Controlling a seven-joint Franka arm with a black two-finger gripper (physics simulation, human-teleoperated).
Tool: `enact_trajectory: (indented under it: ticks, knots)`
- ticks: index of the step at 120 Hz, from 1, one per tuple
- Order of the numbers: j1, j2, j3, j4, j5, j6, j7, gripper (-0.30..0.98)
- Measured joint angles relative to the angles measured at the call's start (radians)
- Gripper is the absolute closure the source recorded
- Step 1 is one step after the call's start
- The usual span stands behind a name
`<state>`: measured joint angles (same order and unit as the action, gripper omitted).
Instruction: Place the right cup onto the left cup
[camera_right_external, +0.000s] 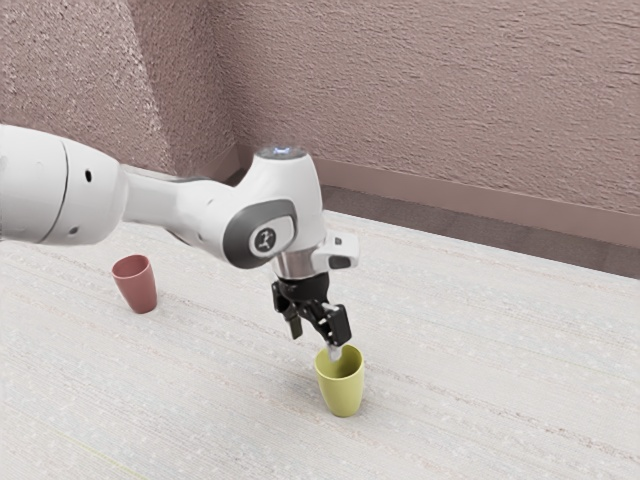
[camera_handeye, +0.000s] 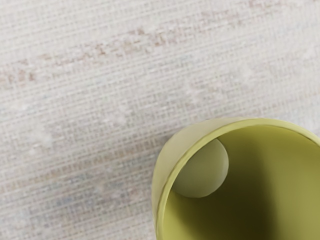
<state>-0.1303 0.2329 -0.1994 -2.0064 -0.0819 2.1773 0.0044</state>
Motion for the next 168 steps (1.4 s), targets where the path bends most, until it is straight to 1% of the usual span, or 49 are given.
enact_trajectory:
  ticks: [37, 41, 55, 63, 73, 86, 108, 120, 144, 168]
  knots:
    - [0.000, 0.078, 0.001, 0.005, 0.013, 0.056, -0.038, 0.00]
    - [0.000, 0.078, 0.001, 0.005, 0.013, 0.059, -0.041, 0.05]
    - [-0.001, 0.075, 0.001, 0.005, 0.017, 0.064, -0.050, 0.36]
    - [-0.008, 0.073, 0.000, 0.004, 0.019, 0.065, -0.054, 0.50]
    - [-0.015, 0.073, -0.001, 0.005, 0.021, 0.066, -0.059, 0.61]
    - [-0.017, 0.073, -0.001, 0.005, 0.022, 0.068, -0.064, 0.69]
    - [-0.018, 0.063, -0.001, 0.003, 0.024, 0.067, -0.072, 0.75]
    - [-0.018, 0.033, -0.002, -0.002, 0.025, 0.063, -0.076, 0.77]
    - [-0.012, -0.118, -0.001, -0.065, 0.026, 0.041, -0.083, 0.78]
    - [0.019, -0.261, 0.034, -0.077, 0.024, -0.055, -0.087, 0.78]
